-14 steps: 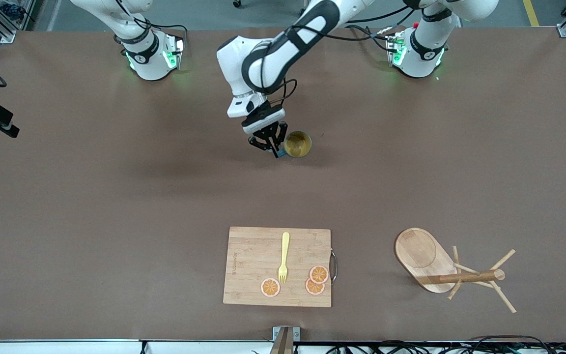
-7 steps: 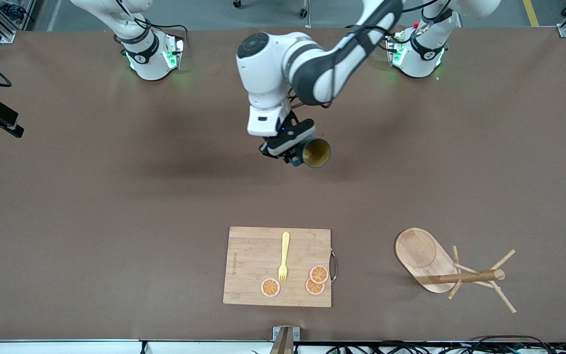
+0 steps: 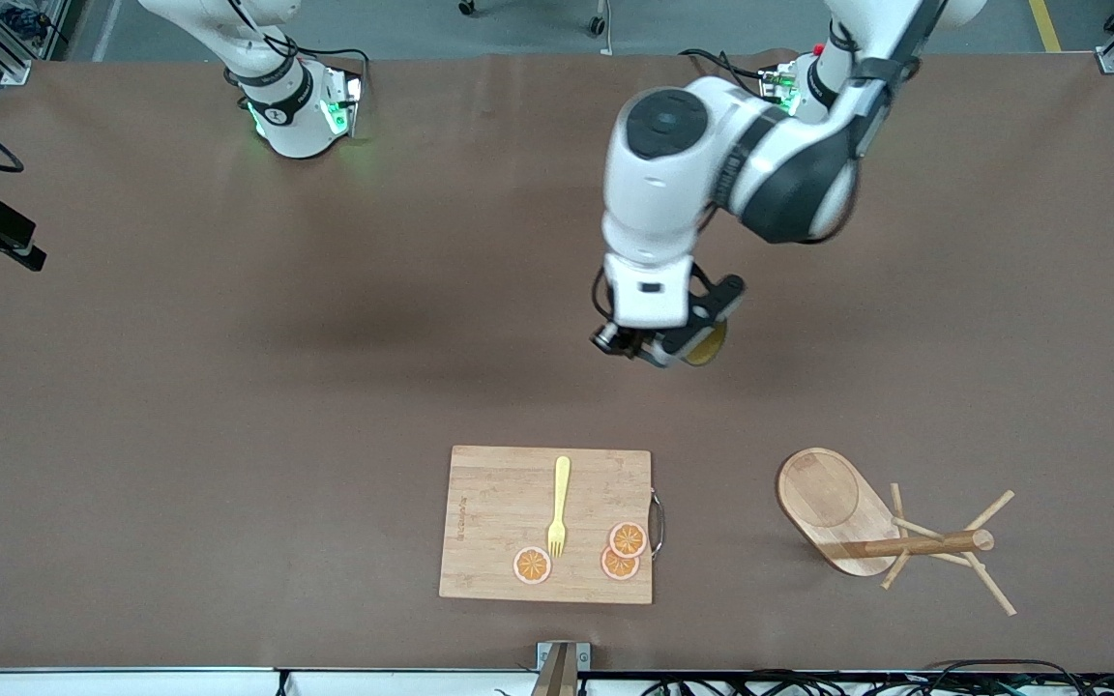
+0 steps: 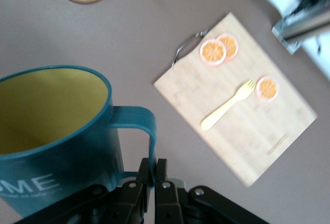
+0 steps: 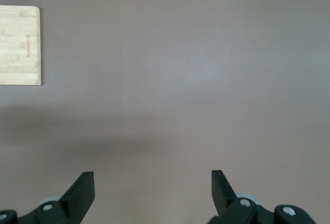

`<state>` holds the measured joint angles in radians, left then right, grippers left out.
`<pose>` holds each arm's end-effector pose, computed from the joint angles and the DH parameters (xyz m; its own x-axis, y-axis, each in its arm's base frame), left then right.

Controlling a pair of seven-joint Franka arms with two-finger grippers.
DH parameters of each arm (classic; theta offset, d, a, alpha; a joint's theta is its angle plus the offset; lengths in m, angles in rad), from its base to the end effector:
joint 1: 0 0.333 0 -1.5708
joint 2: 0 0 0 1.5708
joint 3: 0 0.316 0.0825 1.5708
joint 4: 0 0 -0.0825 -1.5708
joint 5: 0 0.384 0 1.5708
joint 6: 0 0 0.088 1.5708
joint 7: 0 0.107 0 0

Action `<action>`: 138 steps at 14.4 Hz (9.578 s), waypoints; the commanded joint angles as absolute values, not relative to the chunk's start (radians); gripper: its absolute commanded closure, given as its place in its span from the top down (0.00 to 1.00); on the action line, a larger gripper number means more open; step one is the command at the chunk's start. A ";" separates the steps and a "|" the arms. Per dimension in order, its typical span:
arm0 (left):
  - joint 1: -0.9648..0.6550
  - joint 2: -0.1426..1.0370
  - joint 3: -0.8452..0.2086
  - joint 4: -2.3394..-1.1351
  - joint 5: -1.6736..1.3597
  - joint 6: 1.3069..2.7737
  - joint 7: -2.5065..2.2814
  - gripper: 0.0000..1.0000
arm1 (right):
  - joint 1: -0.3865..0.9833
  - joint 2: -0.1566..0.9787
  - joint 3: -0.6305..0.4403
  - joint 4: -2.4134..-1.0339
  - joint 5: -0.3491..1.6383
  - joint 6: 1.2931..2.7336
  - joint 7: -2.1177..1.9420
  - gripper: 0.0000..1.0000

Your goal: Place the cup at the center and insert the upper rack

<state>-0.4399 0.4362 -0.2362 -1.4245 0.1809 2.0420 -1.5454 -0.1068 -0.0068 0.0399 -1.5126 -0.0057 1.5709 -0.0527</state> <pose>0.5733 -0.4101 0.4712 0.6643 0.7432 0.0797 0.7220 -0.6656 0.1889 0.5517 -0.0375 0.6558 0.9978 -0.0140 0.0646 -0.0147 -0.9998 0.0094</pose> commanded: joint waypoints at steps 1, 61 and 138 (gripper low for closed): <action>-0.298 0.396 -0.245 -1.448 0.004 2.132 -1.453 0.00 | -0.106 -0.018 0.041 -1.542 -0.021 1.583 -0.064 1.00; 0.138 0.604 -0.236 -1.362 -0.862 2.473 -0.718 1.00 | -0.084 -0.080 0.043 -1.631 -0.011 1.624 -0.061 1.00; 0.008 -0.075 -0.049 -1.574 -0.034 1.606 0.044 1.00 | -0.087 -0.074 0.040 -1.620 -0.014 1.628 -0.058 1.00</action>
